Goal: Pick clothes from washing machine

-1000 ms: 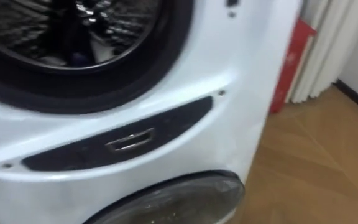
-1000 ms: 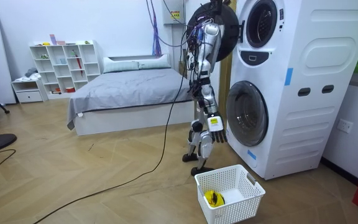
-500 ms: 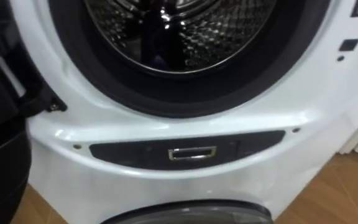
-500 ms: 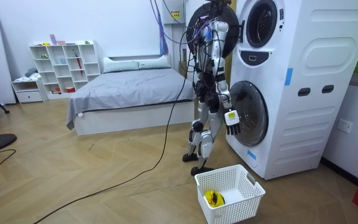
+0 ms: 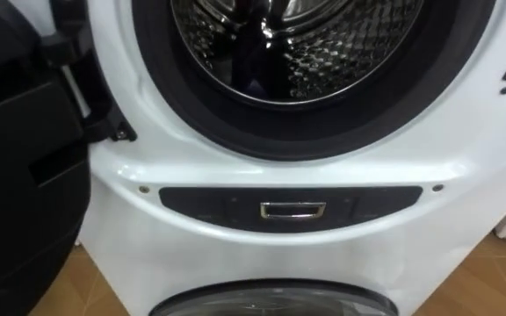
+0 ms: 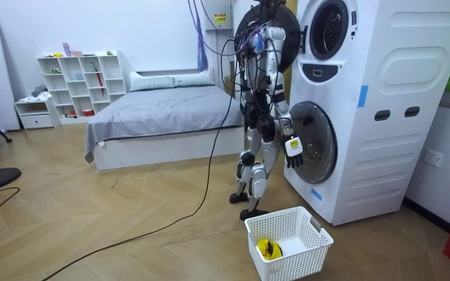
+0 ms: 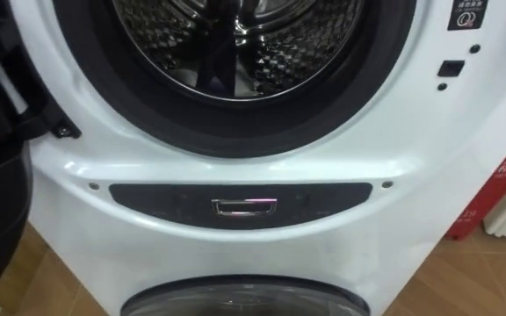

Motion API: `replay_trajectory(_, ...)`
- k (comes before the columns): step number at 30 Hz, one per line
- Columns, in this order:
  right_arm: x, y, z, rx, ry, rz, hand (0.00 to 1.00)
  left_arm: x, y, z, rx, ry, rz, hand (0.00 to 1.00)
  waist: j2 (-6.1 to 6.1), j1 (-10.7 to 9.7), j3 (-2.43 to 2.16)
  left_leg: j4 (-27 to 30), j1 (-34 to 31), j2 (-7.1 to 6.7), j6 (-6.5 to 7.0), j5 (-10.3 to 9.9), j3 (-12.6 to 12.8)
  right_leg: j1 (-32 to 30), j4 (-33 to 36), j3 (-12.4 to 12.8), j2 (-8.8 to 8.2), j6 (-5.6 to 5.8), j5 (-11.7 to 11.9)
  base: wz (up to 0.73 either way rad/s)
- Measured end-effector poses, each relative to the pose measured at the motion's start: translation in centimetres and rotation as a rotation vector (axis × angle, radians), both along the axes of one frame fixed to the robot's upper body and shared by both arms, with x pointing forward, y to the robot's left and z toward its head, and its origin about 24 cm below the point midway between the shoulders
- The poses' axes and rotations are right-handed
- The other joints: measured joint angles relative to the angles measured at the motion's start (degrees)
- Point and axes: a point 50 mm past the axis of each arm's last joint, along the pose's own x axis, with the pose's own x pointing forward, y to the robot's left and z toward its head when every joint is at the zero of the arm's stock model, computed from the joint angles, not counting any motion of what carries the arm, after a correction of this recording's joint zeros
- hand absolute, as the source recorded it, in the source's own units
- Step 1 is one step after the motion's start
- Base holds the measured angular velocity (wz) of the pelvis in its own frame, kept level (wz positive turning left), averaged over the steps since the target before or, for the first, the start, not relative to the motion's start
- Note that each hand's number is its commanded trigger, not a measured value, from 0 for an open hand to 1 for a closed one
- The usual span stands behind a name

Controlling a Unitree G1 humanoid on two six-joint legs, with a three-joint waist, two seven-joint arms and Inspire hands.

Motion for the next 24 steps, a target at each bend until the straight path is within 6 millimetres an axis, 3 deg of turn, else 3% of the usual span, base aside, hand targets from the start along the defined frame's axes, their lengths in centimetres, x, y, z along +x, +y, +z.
replay_trajectory(12,-0.44,0.06,-0.05,0.017,0.0,0.003,0.0,0.01,0.26,0.05,0.006,0.003,0.001,0.0,0.29,0.13,-0.39,-0.03,-0.04,-0.07,0.21,-0.11,0.24,0.28,0.17,0.06,-0.16,0.25,0.38,-0.01)
replay_trajectory(16,-0.55,-0.02,-0.04,0.016,0.001,0.002,0.0,0.01,0.26,0.07,0.012,0.007,-0.021,0.0,0.77,0.11,-0.06,-0.03,0.85,-0.02,0.2,-0.11,0.96,1.04,0.0,0.08,-0.19,0.25,0.37,-0.04)
replay_trajectory(20,-0.2,-0.01,0.03,0.019,-0.005,0.019,0.0,-0.02,0.32,0.08,0.017,0.01,-0.025,0.0,0.77,0.65,-0.1,0.11,0.83,0.03,0.19,-0.12,0.76,0.95,0.06,0.07,-0.2,0.21,0.34,-0.04)
replay_trajectory(24,0.38,-0.26,0.22,0.009,-0.012,0.079,0.0,0.09,0.47,0.13,0.012,0.008,-0.027,0.0,0.92,1.84,-0.04,4.66,-0.64,1.17,-0.5,-2.4,2.65,-0.04,1.67,0.92,1.0,-0.47,-0.17,-0.13)
